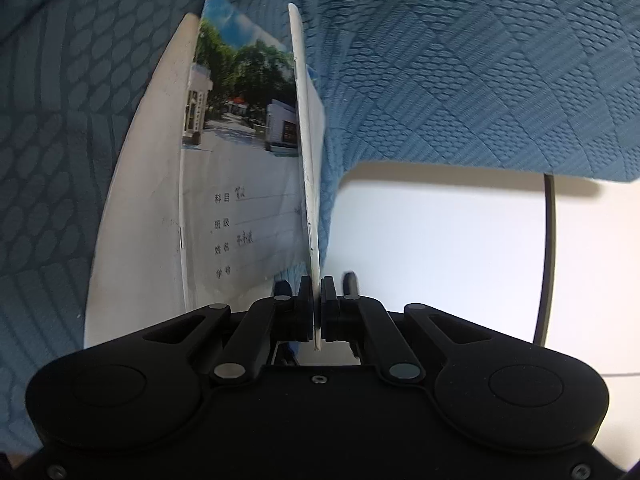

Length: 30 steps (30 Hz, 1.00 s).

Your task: Organize objects

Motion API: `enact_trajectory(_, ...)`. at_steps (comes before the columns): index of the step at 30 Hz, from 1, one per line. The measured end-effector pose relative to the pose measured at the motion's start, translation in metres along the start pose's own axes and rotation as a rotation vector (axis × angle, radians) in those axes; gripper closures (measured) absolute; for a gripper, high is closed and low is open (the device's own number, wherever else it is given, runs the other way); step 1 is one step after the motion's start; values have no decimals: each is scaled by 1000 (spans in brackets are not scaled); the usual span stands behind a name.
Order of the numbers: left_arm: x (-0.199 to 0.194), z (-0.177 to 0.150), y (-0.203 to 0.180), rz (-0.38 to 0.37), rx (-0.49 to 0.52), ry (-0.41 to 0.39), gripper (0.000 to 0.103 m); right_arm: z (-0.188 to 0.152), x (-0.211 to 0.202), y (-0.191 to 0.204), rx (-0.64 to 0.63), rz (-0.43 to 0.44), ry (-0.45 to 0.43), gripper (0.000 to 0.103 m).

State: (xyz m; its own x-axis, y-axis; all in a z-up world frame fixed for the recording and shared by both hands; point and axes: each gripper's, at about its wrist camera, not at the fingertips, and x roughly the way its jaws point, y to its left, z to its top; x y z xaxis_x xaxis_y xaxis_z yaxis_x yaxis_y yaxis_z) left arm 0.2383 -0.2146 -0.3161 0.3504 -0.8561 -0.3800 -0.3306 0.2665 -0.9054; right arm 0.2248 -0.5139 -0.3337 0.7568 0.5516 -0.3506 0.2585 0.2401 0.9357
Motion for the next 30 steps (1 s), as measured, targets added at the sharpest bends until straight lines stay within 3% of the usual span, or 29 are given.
enact_trajectory(5, -22, -5, -5, 13, 36, 21, 101, -1, -4, -3, -4, -18, -9, 53)
enact_trajectory(13, -51, -8, -9, 43, 72, 10, 100, -5, 7, 4, -52, -64, 3, 89)
enact_trajectory(16, -65, -8, -10, 70, 87, -10, 98, -13, 5, 14, -106, -51, 7, 93)
enact_trajectory(30, -124, -6, -16, 103, 113, -32, 96, -78, -32, 63, -250, -112, -1, 94)
